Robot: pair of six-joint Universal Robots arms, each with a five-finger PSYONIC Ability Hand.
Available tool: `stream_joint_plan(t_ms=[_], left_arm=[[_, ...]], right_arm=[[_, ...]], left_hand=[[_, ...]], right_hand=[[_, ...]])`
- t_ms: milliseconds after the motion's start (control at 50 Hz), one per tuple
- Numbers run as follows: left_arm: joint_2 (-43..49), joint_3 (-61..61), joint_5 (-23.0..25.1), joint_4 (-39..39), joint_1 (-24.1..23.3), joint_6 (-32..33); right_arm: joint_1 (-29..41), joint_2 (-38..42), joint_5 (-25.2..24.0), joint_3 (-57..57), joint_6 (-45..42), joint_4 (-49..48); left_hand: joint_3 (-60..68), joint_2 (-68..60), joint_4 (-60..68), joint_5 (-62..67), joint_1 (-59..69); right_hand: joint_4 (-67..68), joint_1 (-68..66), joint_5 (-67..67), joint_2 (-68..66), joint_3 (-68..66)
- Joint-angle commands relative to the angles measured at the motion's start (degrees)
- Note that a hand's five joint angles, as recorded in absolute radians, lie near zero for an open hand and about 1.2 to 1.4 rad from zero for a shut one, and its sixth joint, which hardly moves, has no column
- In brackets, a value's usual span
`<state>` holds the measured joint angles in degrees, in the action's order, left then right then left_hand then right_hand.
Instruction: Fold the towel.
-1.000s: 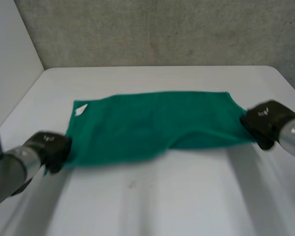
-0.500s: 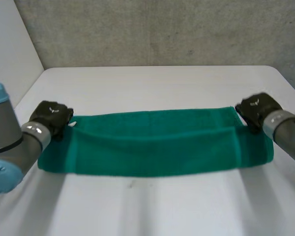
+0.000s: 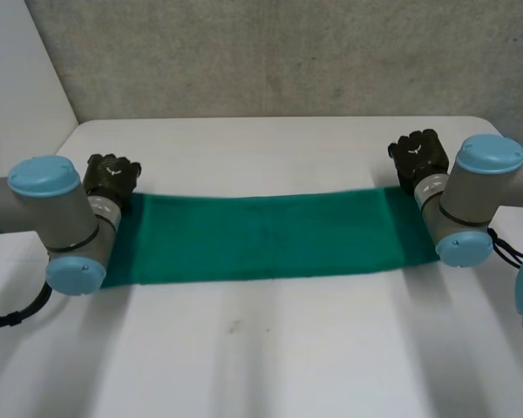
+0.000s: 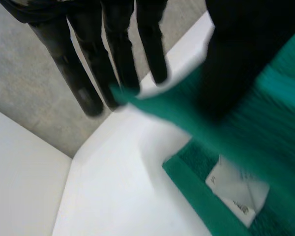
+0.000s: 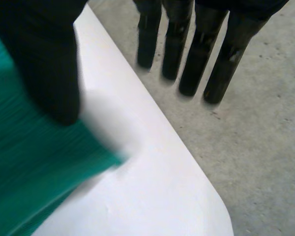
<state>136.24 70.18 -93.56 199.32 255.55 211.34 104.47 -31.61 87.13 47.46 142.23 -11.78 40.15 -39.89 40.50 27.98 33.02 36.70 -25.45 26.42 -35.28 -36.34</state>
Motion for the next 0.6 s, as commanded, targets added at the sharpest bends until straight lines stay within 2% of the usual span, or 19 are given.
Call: stream_joint_plan(t_ms=[20,120,160,320,420,500,520,560,600], left_arm=[[-1.4,1.6,0.1,2.6,-1.9,-0.1],[-5.5,4.2,0.0,2.7,-1.9,-1.4],[-6.8,5.2,0.0,2.7,-1.9,-1.8],[-12.3,11.4,0.0,2.5,-1.7,-4.9],[-14.0,14.1,0.0,2.4,-1.9,-5.2],[-14.6,15.0,0.0,2.4,-2.1,-5.3],[-14.7,15.1,-0.2,2.4,-2.2,-5.4],[-14.9,15.3,-0.2,2.3,-2.2,-5.4],[-15.3,15.7,-0.3,2.3,-2.3,-5.4]], right_arm=[[-0.1,-2.0,4.5,2.4,4.2,-0.5],[-0.8,-13.6,3.0,12.2,9.6,4.0],[-0.9,-15.9,2.0,14.8,10.1,5.4],[-5.8,-18.4,-1.5,23.4,10.7,18.6],[-7.7,-18.4,-3.2,26.1,10.7,19.7],[-9.3,-17.9,-4.5,26.8,10.7,17.3],[-9.5,-17.8,-4.5,27.0,10.7,15.6],[-10.0,-17.6,-4.2,27.0,10.6,13.9],[-11.5,-17.6,-2.4,27.4,10.4,11.1]], left_hand=[[-30.2,29.9,-30.5,-28.0,-23.0],[-30.2,29.9,-30.5,-28.0,-23.0],[-30.2,29.9,-30.5,-28.0,-23.0],[-30.2,29.9,-30.5,-28.0,-23.0],[-30.2,29.9,-30.5,-28.0,-23.0],[-30.2,29.9,-30.5,-28.0,-23.0],[-30.2,29.9,-30.5,-28.0,-23.0],[-30.2,29.9,-30.5,-28.0,-23.0],[-30.2,29.9,-30.5,-28.0,-23.0]], right_hand=[[-26.7,15.4,-26.4,25.3,26.3],[-26.7,15.4,-26.4,25.3,26.3],[-26.7,15.4,-26.4,25.3,26.3],[-26.7,15.4,-26.4,25.3,26.3],[-21.4,10.2,-21.1,20.0,21.1],[-2.3,-9.0,-2.0,0.9,1.9],[15.6,-26.8,15.9,-17.0,-15.9],[43.0,-54.3,43.3,-44.5,-43.4],[43.3,-54.6,43.6,-44.7,-43.7]])
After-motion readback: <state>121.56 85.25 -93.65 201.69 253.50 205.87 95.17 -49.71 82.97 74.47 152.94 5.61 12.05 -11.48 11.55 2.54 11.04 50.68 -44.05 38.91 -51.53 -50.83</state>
